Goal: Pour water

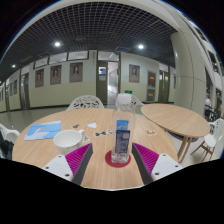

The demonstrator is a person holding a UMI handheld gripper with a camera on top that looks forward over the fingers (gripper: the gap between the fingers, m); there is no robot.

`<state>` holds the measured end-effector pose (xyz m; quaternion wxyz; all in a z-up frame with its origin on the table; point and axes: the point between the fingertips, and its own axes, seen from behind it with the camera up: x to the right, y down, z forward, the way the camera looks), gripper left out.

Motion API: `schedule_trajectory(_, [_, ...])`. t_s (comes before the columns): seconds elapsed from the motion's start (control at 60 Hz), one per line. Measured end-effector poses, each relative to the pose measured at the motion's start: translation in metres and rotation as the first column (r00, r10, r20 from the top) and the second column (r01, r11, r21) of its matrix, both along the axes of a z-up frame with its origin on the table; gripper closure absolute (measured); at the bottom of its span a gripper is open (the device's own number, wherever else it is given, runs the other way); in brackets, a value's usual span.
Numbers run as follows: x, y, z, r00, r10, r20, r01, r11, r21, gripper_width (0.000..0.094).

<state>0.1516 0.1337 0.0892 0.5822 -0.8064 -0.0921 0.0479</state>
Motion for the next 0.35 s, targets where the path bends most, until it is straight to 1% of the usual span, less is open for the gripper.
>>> schedule_trajectory(0.133, [-0.015,-0.07,0.0,0.998,0.049,-0.033,-0.05,0.999,-0.001,0.0087])
schedule_trajectory(0.167, [-0.02,-0.087,-0.005,0.997,0.06,-0.056,-0.06,0.998,-0.008,0.0082])
schedule_trajectory(0.183, [-0.014,-0.091,0.001,0.995,0.068,-0.068,-0.069,0.997,-0.018,0.0081])
schedule_trajectory(0.25, [-0.03,-0.124,-0.022,0.989,0.097,-0.114,-0.102,0.994,-0.037,0.0083])
schedule_trajectory(0.283, [-0.035,-0.135,-0.029,0.984,0.113,-0.135,-0.12,0.992,-0.042,0.0081])
schedule_trajectory(0.3, [-0.034,-0.139,-0.025,0.982,0.119,-0.146,-0.126,0.991,-0.044,0.0082])
schedule_trajectory(0.35, [-0.038,-0.15,-0.036,0.977,0.124,-0.171,-0.134,0.99,-0.049,0.0083])
